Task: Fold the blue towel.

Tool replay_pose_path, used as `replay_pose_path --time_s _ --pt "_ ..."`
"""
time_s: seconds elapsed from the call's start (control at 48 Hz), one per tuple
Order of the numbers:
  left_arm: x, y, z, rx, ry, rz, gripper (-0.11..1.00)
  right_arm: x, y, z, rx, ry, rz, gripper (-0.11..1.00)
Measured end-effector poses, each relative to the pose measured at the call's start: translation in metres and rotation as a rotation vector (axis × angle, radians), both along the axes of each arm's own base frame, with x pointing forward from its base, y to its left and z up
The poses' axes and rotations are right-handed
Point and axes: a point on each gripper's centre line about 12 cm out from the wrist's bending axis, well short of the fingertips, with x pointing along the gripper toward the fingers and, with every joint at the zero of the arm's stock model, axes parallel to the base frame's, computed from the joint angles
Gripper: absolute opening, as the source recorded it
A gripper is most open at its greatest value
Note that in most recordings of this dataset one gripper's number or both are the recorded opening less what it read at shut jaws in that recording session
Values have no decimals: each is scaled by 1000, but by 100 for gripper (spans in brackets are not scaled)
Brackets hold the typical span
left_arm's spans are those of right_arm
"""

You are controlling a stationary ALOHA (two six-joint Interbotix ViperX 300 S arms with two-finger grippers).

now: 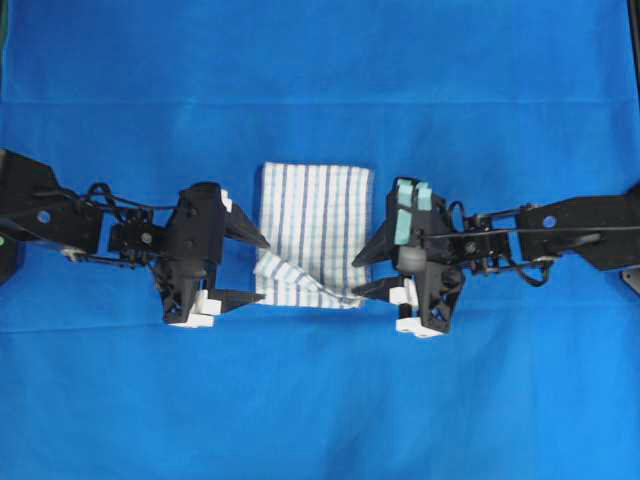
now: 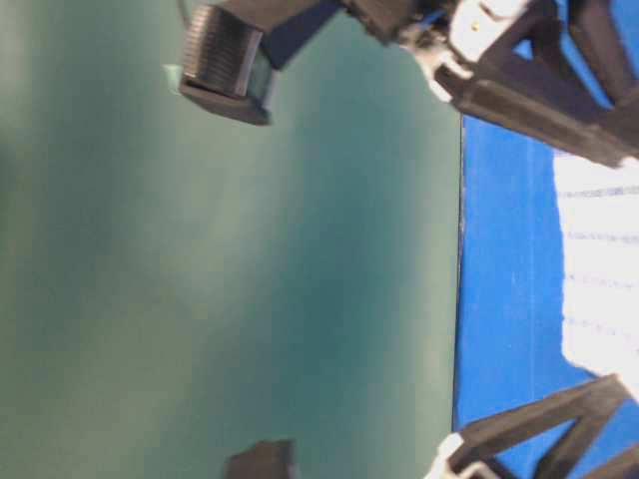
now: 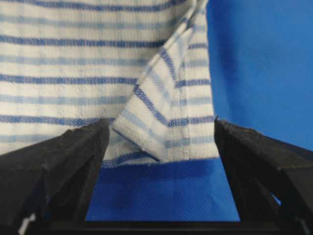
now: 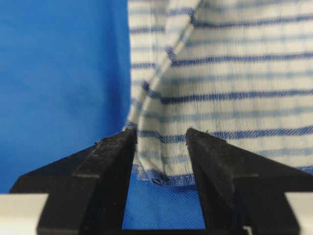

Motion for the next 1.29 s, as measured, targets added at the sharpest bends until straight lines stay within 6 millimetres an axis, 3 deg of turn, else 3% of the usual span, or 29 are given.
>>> replay_pose_path --time_s 0.313,0.521,0.751,1.001,1.293 --pt "-25 2 66 -10 -98 -4 79 -29 -3 74 -31 -108 30 51" --pt "-62 5 105 -23 -241 -7 78 -73 -15 108 -68 -196 23 51" --pt "-106 13 128 -35 -383 9 77 -123 -24 134 -114 -331 21 51" --pt "-144 24 130 -34 -479 48 77 -161 -31 125 -139 -385 7 51" --pt "-169 26 111 -32 -493 54 77 -185 -37 81 -143 -371 -13 51"
